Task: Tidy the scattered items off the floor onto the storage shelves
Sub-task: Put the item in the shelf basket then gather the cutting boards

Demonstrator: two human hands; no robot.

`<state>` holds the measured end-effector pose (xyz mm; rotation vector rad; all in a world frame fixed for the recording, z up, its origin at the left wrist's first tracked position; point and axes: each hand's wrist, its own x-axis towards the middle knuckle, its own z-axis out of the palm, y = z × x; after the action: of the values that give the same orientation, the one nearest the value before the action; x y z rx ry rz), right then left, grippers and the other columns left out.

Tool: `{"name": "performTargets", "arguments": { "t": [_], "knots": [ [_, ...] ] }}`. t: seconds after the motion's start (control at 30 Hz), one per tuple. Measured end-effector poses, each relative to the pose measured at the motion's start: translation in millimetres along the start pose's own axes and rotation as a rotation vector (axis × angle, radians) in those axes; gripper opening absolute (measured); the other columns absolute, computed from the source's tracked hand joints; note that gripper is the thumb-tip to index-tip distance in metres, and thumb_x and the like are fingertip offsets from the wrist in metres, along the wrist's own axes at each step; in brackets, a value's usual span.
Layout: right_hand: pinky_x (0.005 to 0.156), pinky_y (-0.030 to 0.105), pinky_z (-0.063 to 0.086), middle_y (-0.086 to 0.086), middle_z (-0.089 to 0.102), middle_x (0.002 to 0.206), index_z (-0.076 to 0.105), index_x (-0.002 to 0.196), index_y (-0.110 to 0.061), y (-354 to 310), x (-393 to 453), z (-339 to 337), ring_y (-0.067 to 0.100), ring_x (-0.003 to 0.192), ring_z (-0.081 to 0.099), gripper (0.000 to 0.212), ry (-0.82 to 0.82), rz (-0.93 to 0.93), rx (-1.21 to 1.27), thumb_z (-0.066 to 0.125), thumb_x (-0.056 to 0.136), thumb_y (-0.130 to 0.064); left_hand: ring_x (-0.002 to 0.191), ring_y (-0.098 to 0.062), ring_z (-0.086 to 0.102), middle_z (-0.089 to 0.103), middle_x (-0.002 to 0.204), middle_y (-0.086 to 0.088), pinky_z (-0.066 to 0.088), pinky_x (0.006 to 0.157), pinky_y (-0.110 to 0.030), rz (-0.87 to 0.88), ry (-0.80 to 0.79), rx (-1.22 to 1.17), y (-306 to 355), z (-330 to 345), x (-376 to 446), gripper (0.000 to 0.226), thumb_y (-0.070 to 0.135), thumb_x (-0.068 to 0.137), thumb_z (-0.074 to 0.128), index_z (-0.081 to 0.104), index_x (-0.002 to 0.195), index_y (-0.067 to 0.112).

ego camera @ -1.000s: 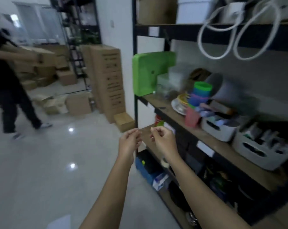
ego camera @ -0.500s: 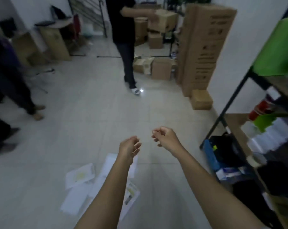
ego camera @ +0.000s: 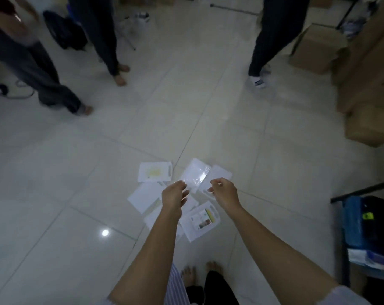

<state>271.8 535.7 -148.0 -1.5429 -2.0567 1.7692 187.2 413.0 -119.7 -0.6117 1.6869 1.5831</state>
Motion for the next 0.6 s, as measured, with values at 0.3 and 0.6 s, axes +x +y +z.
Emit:
{"name": "performTargets", "arguments": {
  "t": [0.3, 0.6],
  "knots": [
    [0.075, 0.030, 0.052, 0.007, 0.071, 0.087, 0.068, 0.105, -0.007, 128.6, 116.2, 94.5, 0.023, 0.086, 0.066, 0.028, -0.076, 0.100, -0.151, 0.044, 0.095, -0.017, 0.082, -0.019, 0.064, 0.067, 0.088, -0.003, 0.041, 0.070, -0.028, -0.139, 0.269, -0.139, -128.2, -3.2, 145.0, 0.020, 0.013, 0.090, 0.058, 0.070, 0.103, 0.001],
    [0.082, 0.036, 0.055, 0.008, 0.072, 0.097, 0.067, 0.106, -0.009, 313.7, 267.9, 187.7, 0.024, 0.088, 0.066, 0.027, -0.130, 0.114, -0.276, 0.044, 0.098, -0.019, 0.089, -0.020, 0.065, 0.068, 0.112, -0.010, 0.047, 0.074, -0.030, -0.199, 0.162, -0.017, -270.9, -2.9, 351.0, 0.030, 0.015, 0.091, 0.063, 0.065, 0.118, 0.003]
  ]
}}
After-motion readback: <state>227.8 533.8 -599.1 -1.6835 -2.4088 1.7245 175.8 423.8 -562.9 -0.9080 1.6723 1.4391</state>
